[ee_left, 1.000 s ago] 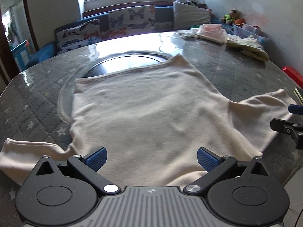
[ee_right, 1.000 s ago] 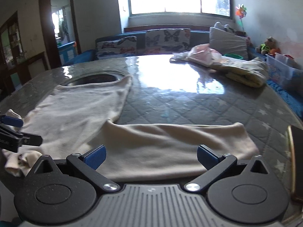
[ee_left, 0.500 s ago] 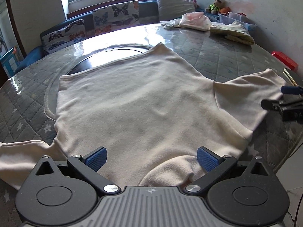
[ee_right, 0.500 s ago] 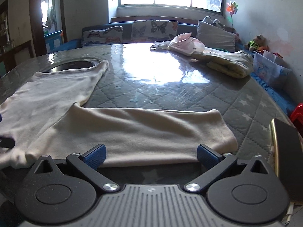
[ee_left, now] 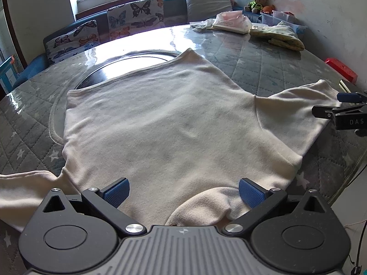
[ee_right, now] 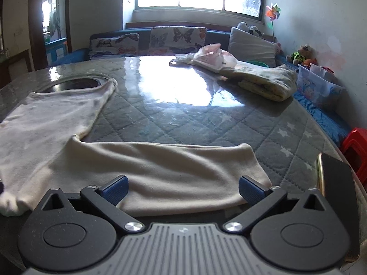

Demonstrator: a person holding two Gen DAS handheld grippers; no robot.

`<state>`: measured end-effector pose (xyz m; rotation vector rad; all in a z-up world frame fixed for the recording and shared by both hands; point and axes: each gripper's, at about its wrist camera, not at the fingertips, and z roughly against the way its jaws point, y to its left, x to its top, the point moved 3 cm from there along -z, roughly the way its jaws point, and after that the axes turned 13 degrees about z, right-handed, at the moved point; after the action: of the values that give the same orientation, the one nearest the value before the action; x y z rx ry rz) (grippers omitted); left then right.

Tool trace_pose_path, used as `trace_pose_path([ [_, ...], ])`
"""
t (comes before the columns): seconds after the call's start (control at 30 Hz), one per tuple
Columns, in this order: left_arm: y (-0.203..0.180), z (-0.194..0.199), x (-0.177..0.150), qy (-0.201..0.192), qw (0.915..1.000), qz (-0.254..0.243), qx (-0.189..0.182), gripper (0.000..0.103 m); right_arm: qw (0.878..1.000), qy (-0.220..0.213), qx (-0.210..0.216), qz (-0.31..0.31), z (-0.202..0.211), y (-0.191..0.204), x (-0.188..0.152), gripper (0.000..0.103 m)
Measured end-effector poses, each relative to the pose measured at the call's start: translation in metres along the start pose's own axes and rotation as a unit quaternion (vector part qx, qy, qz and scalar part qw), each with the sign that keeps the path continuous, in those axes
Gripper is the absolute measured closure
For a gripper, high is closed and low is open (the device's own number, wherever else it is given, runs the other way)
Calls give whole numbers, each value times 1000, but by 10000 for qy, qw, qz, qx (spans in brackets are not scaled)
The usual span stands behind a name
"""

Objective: Fold clothes

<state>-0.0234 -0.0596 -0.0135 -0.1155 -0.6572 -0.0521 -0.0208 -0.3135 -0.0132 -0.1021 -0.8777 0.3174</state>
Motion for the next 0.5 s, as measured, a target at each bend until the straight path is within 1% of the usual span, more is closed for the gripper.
trace_pose_path([
  [0.13, -2, 1, 2, 46, 10000, 24, -19, 0, 10000, -52, 31, -17, 5, 2, 3, 0],
  [0.37, -8, 3, 14, -44, 9999, 50, -98, 0, 9997, -19, -27, -246, 8, -8, -4, 0],
  [0.5, -14, 2, 21, -100, 9998, 30, -146, 0, 9992, 36, -93, -377, 9, -18, -10, 3],
])
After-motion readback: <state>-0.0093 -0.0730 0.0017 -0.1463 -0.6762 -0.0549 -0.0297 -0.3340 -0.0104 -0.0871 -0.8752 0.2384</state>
